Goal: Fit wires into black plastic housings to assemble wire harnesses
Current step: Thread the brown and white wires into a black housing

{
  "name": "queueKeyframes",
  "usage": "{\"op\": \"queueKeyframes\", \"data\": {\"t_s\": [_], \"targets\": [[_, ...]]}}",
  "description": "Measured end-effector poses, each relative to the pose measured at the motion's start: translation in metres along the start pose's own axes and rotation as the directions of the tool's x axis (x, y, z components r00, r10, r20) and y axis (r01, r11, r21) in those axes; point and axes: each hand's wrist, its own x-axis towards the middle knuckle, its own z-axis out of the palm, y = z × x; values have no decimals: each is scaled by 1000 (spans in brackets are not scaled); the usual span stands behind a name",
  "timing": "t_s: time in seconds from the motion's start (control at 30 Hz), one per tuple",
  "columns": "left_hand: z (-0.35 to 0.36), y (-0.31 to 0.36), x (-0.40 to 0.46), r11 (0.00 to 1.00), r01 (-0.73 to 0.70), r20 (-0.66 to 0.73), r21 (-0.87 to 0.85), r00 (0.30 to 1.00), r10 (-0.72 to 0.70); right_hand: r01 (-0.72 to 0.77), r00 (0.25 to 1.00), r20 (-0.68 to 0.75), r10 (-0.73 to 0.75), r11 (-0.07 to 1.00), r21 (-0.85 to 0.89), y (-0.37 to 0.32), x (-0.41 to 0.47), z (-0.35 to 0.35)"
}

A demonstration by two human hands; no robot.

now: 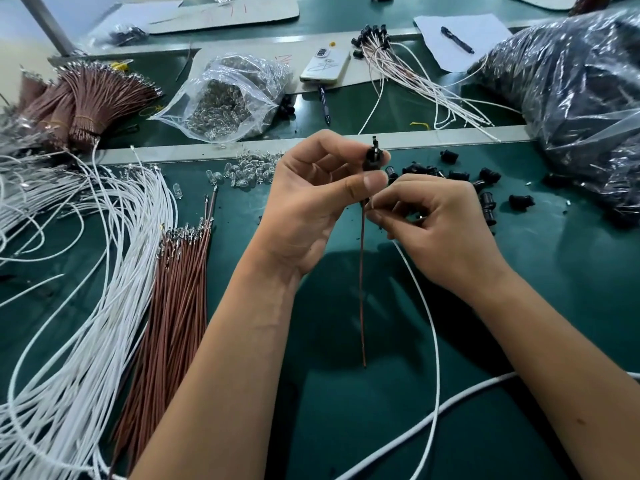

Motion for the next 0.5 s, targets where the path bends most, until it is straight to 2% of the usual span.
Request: {"op": "queueKeyframes", "data": {"t_s": [0.3,0.5], "targets": [[-1,-2,0,999,-21,5,36,1000,21,-18,1000,-3,18,999,-27,0,-1,1],[0,-1,1,995,-61,60,85,997,56,44,989,-142,-39,999,30,-9,0,-1]]}}
